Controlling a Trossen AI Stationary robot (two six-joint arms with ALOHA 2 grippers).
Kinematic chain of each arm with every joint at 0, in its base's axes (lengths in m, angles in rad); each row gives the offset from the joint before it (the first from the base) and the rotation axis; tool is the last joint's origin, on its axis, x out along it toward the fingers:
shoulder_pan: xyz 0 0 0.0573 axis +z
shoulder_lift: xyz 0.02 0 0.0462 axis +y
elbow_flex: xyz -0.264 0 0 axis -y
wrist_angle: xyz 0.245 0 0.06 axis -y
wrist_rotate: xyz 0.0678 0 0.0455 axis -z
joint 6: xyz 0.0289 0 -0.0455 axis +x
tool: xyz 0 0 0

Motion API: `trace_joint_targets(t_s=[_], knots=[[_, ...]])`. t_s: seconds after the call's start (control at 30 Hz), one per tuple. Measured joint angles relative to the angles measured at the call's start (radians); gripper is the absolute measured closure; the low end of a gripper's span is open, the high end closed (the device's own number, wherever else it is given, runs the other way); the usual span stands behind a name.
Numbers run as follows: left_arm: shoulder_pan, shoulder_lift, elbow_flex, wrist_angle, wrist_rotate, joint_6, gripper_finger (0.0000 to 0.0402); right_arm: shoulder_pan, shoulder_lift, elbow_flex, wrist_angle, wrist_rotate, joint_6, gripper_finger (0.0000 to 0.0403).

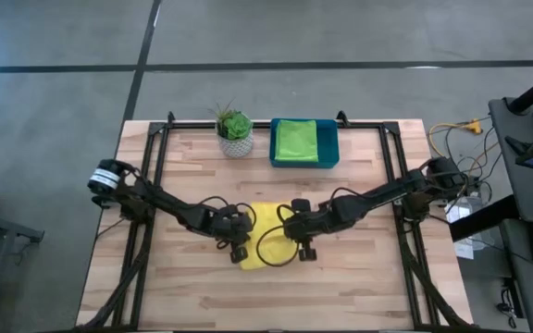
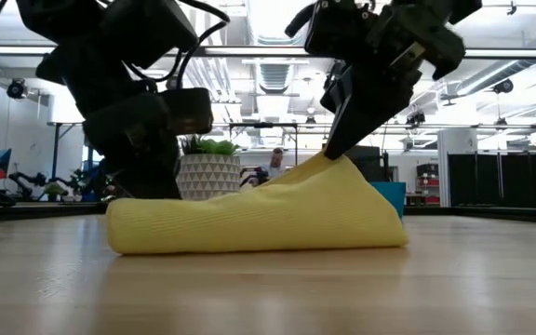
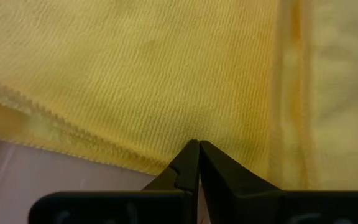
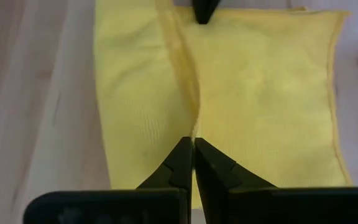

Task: Fold microfiber towels
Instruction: Fold the yellow microfiber towel on top of the green microfiber towel into the dark blue bin

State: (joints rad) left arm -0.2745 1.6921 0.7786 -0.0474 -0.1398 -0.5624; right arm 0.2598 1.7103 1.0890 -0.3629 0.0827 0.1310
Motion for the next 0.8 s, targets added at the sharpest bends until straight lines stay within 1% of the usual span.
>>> trace_joint_targets(t_s=[0.17,0.5,0.63,0.8], knots=[[0.0,0.005,0.0,0.002,0.011,0.012,0.0402,-0.034,0.0,-0.011,0.0,0.023,0.001,0.0394],[0.001,0.006,-0.016,0.003,0.027,0.027,0.0402,-0.134,-0.001,-0.047,-0.008,0.024,0.007,0.0394],[0.001,0.006,-0.041,0.062,0.079,0.046,0.0402,-0.162,-0.001,-0.064,-0.002,0.025,-0.007,0.0394],[0.0,0.007,-0.054,0.08,0.093,0.046,0.0402,-0.19,-0.001,-0.065,0.02,0.024,-0.05,0.0394]])
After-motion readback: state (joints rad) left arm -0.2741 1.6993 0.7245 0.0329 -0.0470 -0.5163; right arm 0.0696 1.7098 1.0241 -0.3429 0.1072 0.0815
